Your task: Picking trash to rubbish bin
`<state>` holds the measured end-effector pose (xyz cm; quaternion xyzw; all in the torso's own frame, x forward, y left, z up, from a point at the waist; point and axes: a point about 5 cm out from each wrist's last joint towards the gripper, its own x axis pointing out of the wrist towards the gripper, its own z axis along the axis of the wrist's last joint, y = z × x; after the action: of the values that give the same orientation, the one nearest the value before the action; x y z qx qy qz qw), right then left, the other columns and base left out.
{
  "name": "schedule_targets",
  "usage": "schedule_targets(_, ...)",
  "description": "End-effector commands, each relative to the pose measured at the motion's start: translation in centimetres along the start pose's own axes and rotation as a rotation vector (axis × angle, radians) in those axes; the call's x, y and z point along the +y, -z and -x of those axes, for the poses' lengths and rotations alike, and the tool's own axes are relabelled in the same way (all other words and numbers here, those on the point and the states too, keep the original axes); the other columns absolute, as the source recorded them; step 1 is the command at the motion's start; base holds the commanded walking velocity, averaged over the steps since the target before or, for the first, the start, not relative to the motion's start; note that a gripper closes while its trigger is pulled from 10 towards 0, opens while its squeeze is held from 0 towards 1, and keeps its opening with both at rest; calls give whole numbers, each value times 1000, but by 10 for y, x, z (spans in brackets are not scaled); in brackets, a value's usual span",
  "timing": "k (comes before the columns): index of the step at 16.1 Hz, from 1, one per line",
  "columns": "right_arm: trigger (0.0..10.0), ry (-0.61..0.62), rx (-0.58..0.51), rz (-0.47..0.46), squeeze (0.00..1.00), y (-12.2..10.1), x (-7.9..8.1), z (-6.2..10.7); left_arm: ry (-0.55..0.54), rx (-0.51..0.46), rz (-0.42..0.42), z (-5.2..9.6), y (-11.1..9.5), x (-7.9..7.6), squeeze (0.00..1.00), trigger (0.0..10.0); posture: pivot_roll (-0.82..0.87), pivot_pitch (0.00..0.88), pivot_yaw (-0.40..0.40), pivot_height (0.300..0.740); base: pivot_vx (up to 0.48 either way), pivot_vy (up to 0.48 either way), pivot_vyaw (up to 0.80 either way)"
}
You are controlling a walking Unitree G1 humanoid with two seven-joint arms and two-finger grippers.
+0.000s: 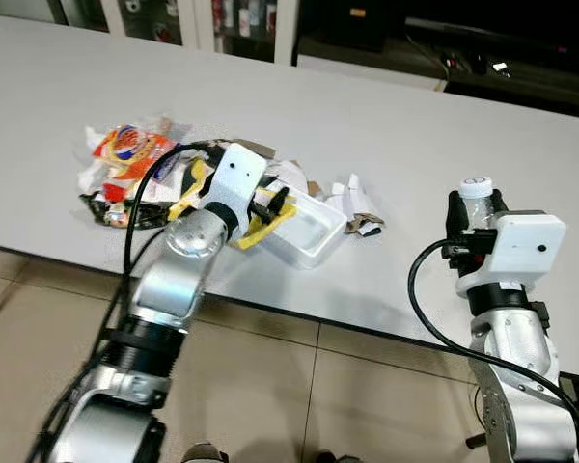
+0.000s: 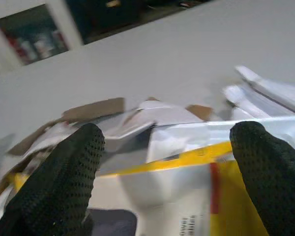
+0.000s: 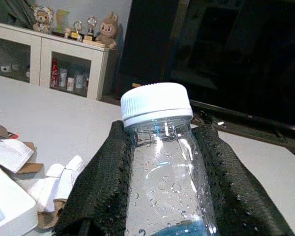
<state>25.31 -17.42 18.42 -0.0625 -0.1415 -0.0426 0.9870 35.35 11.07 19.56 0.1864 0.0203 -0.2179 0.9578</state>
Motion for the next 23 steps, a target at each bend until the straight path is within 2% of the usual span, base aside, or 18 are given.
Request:
schedule_targets(1, 10000, -1, -1, 2, 0, 1, 0, -1, 49, -5, -30, 3, -6, -3, 0, 10000, 217, 124, -64, 740, 0, 0, 0)
schedule_targets(3, 10000, -2, 0, 0, 0, 2, 0, -3, 73, -9, -36, 8, -13, 0, 0, 10000, 225, 125, -63, 740, 0, 0, 0)
schedule_targets(4, 10000, -3, 1, -4, 0, 3, 0, -5, 100, -31, -21, 8, -26, 4, 0, 10000, 241, 121, -65, 740, 0, 0, 0)
schedule_targets(6, 10000, -8, 1, -8, 0, 4, 2, -6, 164, -31, -20, 9, -31, 1, 0, 10000, 241, 121, -65, 740, 0, 0, 0)
schedule_targets(7, 10000, -15, 0, -10, 0, 4, 3, -8, 288, -4, -67, 15, -32, -5, 0, 10000, 253, 117, -67, 740, 0, 0, 0)
schedule_targets(8, 10000, -17, -2, -10, 0, 5, 4, -10, 325, 8, -80, 17, -32, -6, 0, 10000, 259, 113, -68, 740, 0, 0, 0)
schedule_targets(12, 10000, -22, -7, -12, 0, 5, 4, -13, 391, 96, -170, 20, -12, -4, 0, 10000, 265, 108, -67, 740, 0, 0, 0)
schedule_targets(18, 10000, -18, -4, -14, 0, 7, 5, -12, 365, 204, -281, 14, 17, 12, 0, 10000, 263, 106, -61, 740, 0, 0, 0)
schedule_targets(20, 10000, -18, -2, -13, 0, 8, 5, -12, 384, 241, -364, 12, 29, 15, 0, 10000, 253, 107, -55, 740, 0, 0, 0)
schedule_targets(22, 10000, -18, 0, -12, 0, 8, 4, -11, 377, 257, -372, 10, 36, 18, 0, 10000, 247, 108, -53, 740, 0, 0, 0)
schedule_targets(23, 10000, -17, 0, -10, 0, 8, 4, -11, 360, 269, -418, 8, 41, 23, 0, 10000, 242, 109, -53, 740, 0, 0, 0)
